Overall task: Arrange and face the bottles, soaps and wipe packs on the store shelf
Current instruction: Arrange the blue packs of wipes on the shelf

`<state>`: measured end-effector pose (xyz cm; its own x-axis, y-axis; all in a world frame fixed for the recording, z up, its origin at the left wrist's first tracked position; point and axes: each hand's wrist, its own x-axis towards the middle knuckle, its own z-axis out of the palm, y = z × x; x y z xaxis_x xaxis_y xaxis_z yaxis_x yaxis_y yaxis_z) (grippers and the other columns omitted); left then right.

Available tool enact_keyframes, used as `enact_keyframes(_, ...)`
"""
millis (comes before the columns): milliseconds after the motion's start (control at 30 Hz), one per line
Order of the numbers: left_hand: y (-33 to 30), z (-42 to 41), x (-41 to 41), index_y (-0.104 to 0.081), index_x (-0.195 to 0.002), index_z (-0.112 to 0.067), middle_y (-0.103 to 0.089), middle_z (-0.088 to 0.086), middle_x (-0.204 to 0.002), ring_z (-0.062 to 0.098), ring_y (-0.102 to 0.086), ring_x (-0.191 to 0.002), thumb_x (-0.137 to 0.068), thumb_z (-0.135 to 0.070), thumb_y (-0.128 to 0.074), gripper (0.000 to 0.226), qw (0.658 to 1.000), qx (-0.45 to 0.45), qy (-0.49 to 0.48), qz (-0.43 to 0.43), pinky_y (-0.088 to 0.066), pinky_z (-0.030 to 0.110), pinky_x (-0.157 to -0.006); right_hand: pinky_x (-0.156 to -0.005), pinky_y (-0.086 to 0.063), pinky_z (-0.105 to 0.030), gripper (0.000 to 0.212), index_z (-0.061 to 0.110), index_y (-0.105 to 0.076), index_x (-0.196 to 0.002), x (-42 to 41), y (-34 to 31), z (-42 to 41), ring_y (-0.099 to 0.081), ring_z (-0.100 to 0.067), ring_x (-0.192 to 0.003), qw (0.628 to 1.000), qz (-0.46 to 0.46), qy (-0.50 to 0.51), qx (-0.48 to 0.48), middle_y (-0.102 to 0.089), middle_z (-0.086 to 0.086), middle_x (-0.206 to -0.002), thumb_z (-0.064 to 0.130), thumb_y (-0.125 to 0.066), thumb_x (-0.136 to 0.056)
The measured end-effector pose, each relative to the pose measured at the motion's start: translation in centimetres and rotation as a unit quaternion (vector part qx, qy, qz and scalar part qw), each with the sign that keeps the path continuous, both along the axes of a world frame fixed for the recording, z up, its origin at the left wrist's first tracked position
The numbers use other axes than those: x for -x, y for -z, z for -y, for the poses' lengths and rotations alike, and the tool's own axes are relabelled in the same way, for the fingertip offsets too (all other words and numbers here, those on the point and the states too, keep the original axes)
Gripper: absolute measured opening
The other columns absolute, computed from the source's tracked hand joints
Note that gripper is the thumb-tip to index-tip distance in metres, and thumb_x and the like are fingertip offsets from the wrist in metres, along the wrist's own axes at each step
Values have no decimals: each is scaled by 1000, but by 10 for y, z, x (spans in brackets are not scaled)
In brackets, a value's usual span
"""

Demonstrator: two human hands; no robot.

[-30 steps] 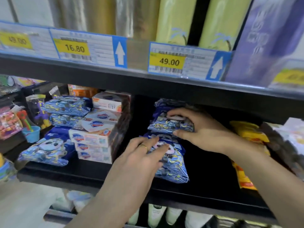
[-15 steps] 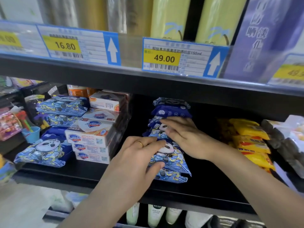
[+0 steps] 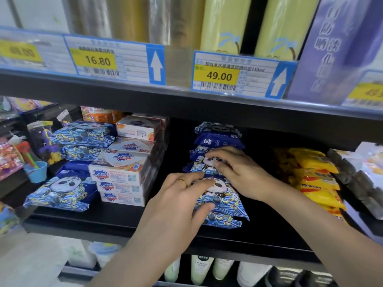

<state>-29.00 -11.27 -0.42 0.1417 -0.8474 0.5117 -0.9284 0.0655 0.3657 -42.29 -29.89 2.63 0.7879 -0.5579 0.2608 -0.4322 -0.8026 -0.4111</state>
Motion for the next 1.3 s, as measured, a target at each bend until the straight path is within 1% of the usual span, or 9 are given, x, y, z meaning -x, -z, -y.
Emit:
enact_keyframes(200, -10, -17, -5, -38, -151, -46, -33, -25, -155, -3, -18, -144, -97, -57, -55, 58, 1000, 19, 16, 14, -19, 12, -110, -111, -35, -31, 38, 36, -55, -141, 1, -11, -6, -45, -15, -131, 997, -30, 28, 63, -53, 13, -139, 41, -50, -104)
enact_keyframes(333, -17, -43, -31, -43, -145, -46, -39, -25, -149, -3, -25, -142, -97, -55, -54, 49, 999, 40, 2, 20, -23, 10, -108, -102, -33, -27, 34, 35, -65, -130, -12, -26, -29, -48, -18, -126, 993, 7, 44, 114, -58, 14, -130, 40, -54, -98)
enact_keyframes(467, -18, -77, -75, -50, -139, -46, -45, -27, -140, -4, -33, -136, -94, -52, -49, 46, 998, 44, -45, 6, -27, 6, -105, -99, -45, -30, 26, 36, -69, -119, -52, -45, -66, -57, -8, -115, 991, 66, -16, 118, -62, 18, -118, 36, -57, -96)
enact_keyframes(633, -6, -117, -139, -59, -134, -43, -51, -27, -133, -6, -38, -131, -89, -46, -59, 45, 991, 23, -130, -1, -18, -2, -103, -104, -44, -29, 29, 37, -63, -127, -119, -63, -105, -55, -9, -121, 984, 74, -87, 134, -58, 18, -129, 42, -52, -100)
enact_keyframes(700, -4, -129, -165, -59, -135, -42, -53, -25, -133, -1, -42, -130, -88, -45, -63, 47, 988, 17, -151, 5, -25, 6, -105, -108, -40, -25, 33, 37, -59, -133, -149, -66, -113, -51, -7, -126, 986, 47, -102, 126, -54, 18, -137, 40, -57, -99)
enact_keyframes(767, -1, -136, -189, -52, -142, -44, -48, -24, -143, 4, -39, -136, -92, -44, -68, 53, 987, -17, -159, 16, -30, 18, -108, -109, -43, -34, 37, 39, -54, -134, -179, -70, -119, -51, -10, -127, 986, 22, -116, 121, -52, 17, -140, 43, -58, -98)
enact_keyframes(933, 8, -140, -234, -27, -157, -47, -23, -24, -162, 3, -15, -151, -90, -58, -67, 78, 986, -107, -125, 38, -24, 27, -123, -109, -34, -25, 51, 37, -47, -144, -240, -70, -120, -43, -14, -138, 985, -38, -107, 127, -44, 10, -151, 45, -63, -97)
enact_keyframes(1067, 19, -130, -249, -24, -158, -48, -16, -22, -165, 6, -13, -152, -90, -60, -66, 80, 985, -124, -79, 86, -12, 26, -122, -115, -33, -33, 61, 36, -40, -150, -272, -64, -116, -35, -16, -145, 986, -76, -96, 113, -36, 6, -156, 45, -65, -95)
enact_keyframes(1300, 34, -121, -258, -55, -146, -36, -58, -7, -147, 20, -57, -134, -80, -49, -82, 72, 983, -103, -78, 128, -25, 18, -104, -115, -26, -42, 60, 38, -34, -152, -288, -53, -116, -39, -25, -139, 980, -121, -44, 148, -43, 1, -155, 45, -59, -98)
